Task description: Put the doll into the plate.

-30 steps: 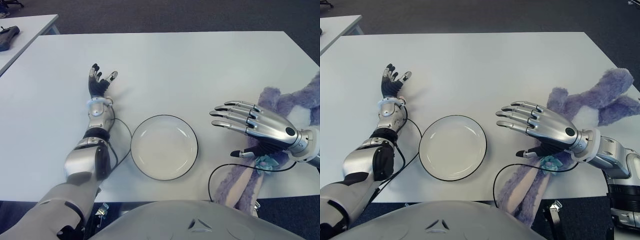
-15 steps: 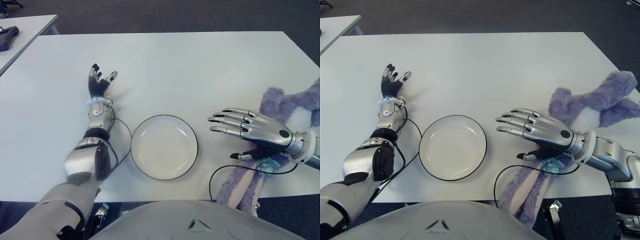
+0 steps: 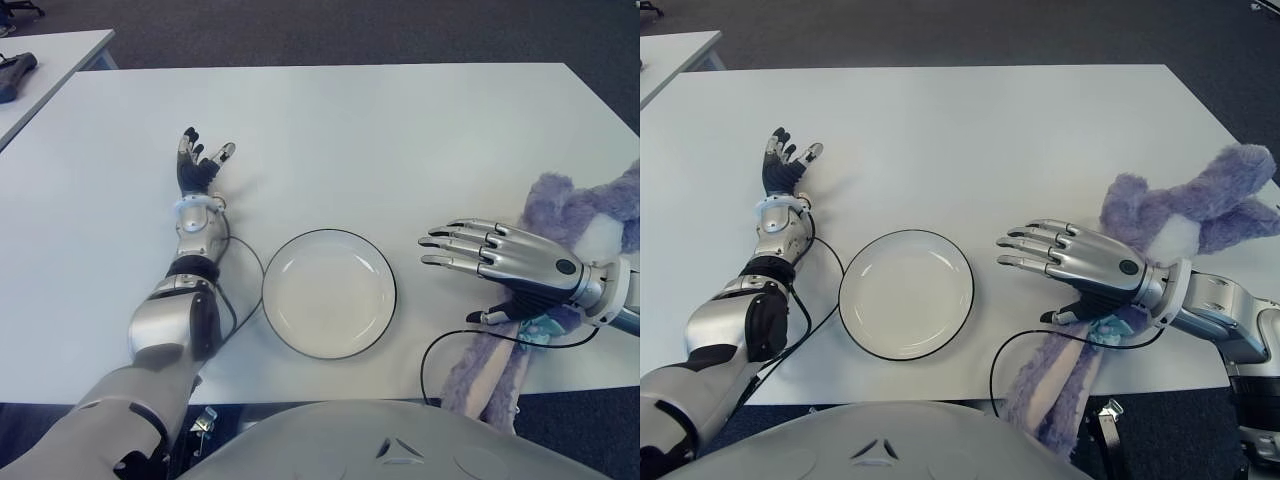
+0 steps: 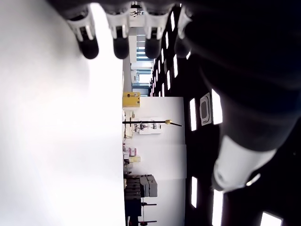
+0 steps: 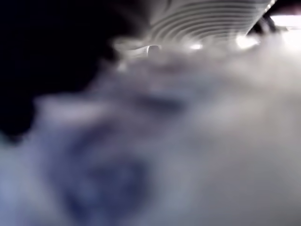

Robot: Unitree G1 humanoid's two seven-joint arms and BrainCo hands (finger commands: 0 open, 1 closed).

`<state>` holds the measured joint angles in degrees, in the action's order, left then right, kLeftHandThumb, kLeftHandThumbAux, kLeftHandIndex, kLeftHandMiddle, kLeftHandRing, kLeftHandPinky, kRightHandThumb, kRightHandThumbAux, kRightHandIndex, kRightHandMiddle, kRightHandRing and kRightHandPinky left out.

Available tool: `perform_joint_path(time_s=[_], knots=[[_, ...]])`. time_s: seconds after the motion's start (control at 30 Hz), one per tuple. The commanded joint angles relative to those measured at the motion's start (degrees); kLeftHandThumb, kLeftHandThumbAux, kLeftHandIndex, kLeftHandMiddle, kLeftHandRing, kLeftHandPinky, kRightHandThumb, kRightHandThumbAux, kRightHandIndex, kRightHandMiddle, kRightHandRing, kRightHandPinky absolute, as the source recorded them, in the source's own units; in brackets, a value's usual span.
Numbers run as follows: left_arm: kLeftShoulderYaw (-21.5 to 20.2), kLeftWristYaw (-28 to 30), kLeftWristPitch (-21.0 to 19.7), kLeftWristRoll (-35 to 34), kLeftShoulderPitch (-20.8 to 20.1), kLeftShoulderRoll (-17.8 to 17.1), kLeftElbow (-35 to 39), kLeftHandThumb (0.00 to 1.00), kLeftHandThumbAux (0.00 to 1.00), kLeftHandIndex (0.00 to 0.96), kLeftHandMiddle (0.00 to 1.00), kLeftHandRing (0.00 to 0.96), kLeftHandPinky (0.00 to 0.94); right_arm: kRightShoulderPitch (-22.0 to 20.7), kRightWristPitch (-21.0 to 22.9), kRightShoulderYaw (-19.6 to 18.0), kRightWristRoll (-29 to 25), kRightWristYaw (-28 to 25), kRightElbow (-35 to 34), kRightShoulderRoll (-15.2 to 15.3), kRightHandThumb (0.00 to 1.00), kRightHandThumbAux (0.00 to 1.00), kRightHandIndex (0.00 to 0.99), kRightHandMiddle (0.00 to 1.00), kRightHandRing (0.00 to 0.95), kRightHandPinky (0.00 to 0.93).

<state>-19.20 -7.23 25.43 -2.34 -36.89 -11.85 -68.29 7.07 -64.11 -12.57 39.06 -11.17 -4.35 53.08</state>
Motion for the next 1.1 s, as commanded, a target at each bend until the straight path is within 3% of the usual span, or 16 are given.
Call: perform_joint_path(time_s=[0.03,0.23,0.6,0.8,1.1], knots=[[-0.1,1.0,-6.5,-0.1,11.9,3.4,-8.6,0.0,0.774,0.047,0.017,0.0,0.01,2.7,-1.7,-2.3,4.8,4.0,3.8,-0.1,0.203,0.439,0.092,0.135,0.12,0.155],[-0.2,1.0,-6.5,-0.3,11.9,3.5,-8.6,0.0,0.78,0.046,0.019,0.0,0.014,3.5,-4.3,-4.6,7.4,10.2,6.7,-0.8,0.198,0.431,0.175,0.185,0.162,0.191],[0.0,1.2,-6.7,-0.1,11.8,3.5,-8.6,0.0,0.796,0.044,0.021,0.0,0.019,3.5,-9.6,-8.9,16.6,29.0,12.6,-4.3,0.138,0.428,0.272,0.294,0.274,0.283],[-0.2,1.6,-6.7,-0.4,11.8,3.4,-8.5,0.0,0.822,0.037,0.016,0.0,0.029,2.8,-8.7,-8.2,22.2,39.5,13.6,-4.9,0.116,0.414,0.289,0.323,0.3,0.287],[-0.7,1.9,-6.4,-0.8,11.8,3.5,-8.5,0.024,0.833,0.038,0.016,0.0,0.029,2.2,-4.9,-4.3,28.8,52.2,14.2,-3.3,0.123,0.405,0.293,0.342,0.317,0.297]])
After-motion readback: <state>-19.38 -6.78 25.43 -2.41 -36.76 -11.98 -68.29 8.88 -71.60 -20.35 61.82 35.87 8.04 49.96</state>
